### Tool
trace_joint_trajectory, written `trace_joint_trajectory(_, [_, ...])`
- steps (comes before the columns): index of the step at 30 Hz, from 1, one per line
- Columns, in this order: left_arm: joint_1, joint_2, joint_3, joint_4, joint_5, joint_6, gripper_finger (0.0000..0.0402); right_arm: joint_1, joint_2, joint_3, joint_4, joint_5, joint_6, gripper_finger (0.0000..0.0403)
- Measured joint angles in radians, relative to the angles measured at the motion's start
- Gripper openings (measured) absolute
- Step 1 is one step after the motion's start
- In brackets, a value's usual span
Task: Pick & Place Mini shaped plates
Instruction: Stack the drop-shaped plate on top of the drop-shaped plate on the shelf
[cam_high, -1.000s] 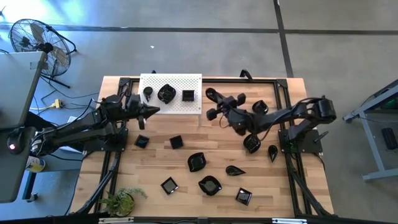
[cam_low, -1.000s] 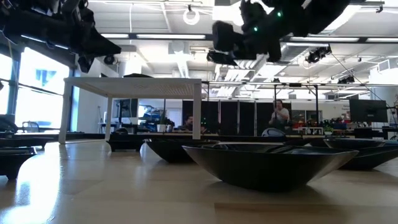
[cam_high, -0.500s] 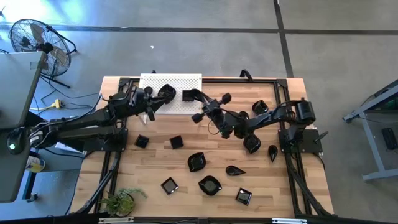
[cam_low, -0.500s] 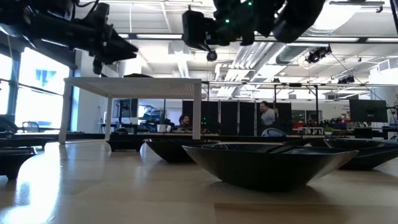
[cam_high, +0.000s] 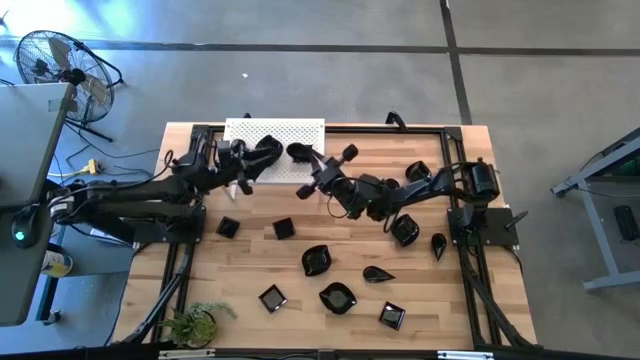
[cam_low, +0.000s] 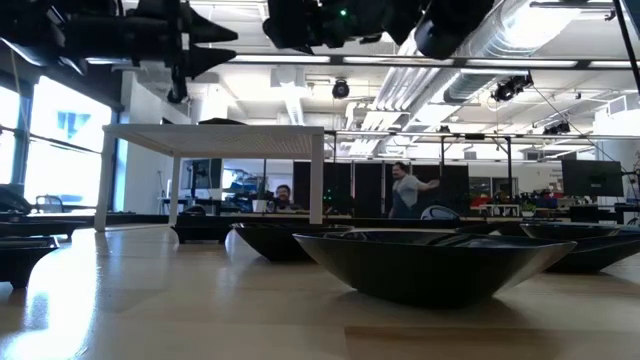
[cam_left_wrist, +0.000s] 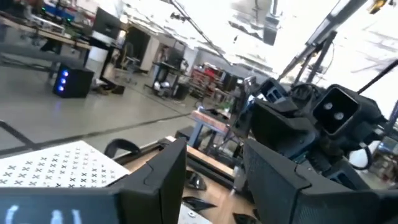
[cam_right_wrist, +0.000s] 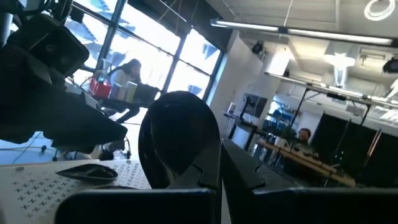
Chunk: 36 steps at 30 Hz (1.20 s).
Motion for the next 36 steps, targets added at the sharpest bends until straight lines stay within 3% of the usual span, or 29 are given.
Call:
trace_joint_trajectory(6, [-0.031, 0.04, 0.047, 0.003, -0.057, 0.009, 0.0158, -0.005, 0.0, 0.025, -0.003, -0.094, -0.122, 0.0])
trace_joint_trajectory(15, [-0.088, 0.146, 0.142, 0.001, -0.09, 0.1, 0.0158, -0.013, 0.0, 0.049, 0.007, -0.122, -0.21, 0.0])
trace_joint_trajectory(23, [-0.143, 0.188, 0.183, -0.001, -0.209, 0.166, 0.0158, -0.014, 0.0, 0.049, 0.015, -0.122, -0.226, 0.0])
trace_joint_trajectory(29, [-0.141, 0.188, 0.186, 0.003, -0.229, 0.15, 0.0141, -0.014, -0.001, 0.049, 0.015, -0.125, -0.226, 0.0])
trace_joint_trajectory(36, [-0.14, 0.189, 0.19, 0.057, -0.155, 0.14, 0.0107, -0.023, 0.0, 0.048, 0.0, -0.133, -0.226, 0.0])
